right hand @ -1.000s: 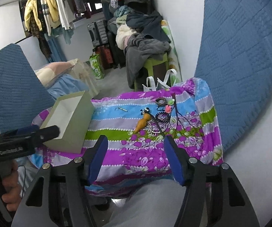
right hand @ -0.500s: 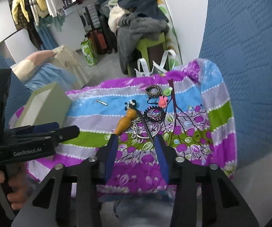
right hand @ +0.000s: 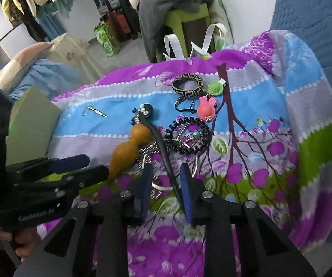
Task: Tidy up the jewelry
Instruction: 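Move both tools down toward the jewelry pile on the cloth, then grasp the orange gourd pendant with the left tool while the right tool grasps the black pendant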
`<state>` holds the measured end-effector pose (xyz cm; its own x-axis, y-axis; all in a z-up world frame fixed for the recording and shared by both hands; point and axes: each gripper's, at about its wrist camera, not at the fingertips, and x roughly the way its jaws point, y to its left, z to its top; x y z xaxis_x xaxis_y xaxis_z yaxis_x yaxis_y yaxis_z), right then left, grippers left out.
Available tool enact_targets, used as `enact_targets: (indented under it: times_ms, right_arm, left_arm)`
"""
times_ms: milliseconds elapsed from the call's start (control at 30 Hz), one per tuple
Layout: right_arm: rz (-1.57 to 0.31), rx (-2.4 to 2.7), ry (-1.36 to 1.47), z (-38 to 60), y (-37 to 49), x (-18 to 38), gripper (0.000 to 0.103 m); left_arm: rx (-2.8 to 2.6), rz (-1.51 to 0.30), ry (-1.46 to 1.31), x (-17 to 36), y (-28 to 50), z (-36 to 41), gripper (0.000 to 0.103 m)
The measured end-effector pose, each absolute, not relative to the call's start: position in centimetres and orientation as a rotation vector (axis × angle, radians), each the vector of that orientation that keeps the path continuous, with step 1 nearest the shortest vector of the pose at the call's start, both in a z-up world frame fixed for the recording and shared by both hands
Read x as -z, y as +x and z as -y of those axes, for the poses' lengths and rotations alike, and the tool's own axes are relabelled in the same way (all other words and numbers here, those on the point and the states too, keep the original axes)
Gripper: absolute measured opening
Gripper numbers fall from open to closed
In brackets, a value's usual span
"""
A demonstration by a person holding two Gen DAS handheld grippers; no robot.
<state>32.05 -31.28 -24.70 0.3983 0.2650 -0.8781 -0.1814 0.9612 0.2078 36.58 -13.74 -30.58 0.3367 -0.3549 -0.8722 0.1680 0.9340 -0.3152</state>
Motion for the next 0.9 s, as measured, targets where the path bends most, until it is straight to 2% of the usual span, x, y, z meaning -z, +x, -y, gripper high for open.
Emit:
enact_targets:
  times_ms: [200,267,367,767,800,833,867,900]
  right_arm:
    - [-1.148,-0.319,0.030,29.9,33.5,26.8,0.016]
    - [-1.165,-0.319,0.021,29.8,33.6,27.5,0.009]
    - [-1.146,-0.315,0.012,29.8,33.5,27.3,0.005]
    - [-1.098,-0.278,0.071,31.2,32.6,25.8,0.005]
    - [-1.097,-0.278,0.074,31.3,32.6,25.7,0.005]
    - [-1.095,-0.277,0.075,31.2,32.6,25.6,0.005]
    - [-1.093,-0.274,0.078,31.3,32.5,25.4,0.005]
    - [-1.092,-0.275,0.082,31.3,32.5,25.3,0.005]
  left_arm:
    - [0.354,-1.175,-0.193,30.9,37.1,13.5,0.048]
    - [0.364,-1.171,-0.203,30.9,37.3,13.7,0.048]
    - [0.372,-1.156,-0.191,30.8,37.6,14.4,0.048]
    - [0.391,-1.116,-0.102,31.1,38.9,17.4,0.048]
    - [0.384,-1.119,-0.081,31.0,38.9,17.8,0.047]
    - [0.385,-1.117,-0.074,31.1,38.9,17.9,0.041]
    - [0.381,-1.124,-0.065,31.2,38.9,18.1,0.028]
    - [0.368,-1.128,-0.060,31.2,38.8,18.1,0.029]
